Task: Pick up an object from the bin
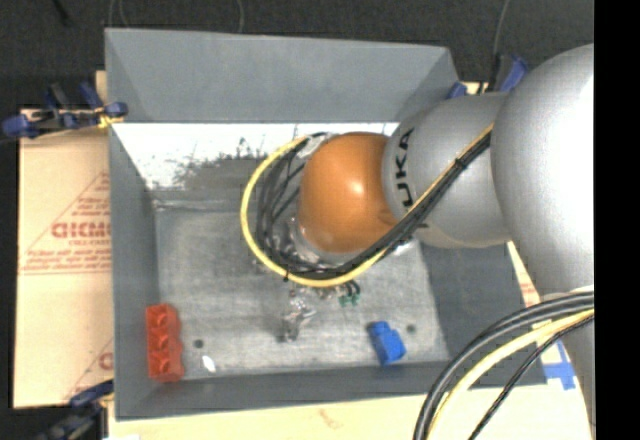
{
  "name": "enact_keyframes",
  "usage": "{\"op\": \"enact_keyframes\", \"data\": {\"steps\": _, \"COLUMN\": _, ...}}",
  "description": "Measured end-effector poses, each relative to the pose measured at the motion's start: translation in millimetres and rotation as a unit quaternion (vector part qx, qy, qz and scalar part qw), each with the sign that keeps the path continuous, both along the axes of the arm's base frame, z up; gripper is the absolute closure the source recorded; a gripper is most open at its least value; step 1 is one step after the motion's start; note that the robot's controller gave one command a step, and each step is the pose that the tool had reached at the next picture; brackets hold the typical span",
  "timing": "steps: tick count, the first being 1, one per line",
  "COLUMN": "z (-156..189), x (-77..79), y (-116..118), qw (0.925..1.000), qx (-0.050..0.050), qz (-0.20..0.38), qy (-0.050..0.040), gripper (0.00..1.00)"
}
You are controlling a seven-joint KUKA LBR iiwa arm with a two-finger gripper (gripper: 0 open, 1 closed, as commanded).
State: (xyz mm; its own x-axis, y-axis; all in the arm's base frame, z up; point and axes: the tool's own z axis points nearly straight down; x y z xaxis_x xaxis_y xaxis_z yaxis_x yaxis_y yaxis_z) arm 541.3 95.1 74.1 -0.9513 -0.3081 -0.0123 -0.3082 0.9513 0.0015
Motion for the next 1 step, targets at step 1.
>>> {"op": "enact_keyframes", "data": {"steps": 1, "z": 0.4, "x": 68.1, "y": -51.8, "qw": 0.9984, "qx": -0.001, "qz": 0.056, "qy": 0.0008, "gripper": 0.00}}
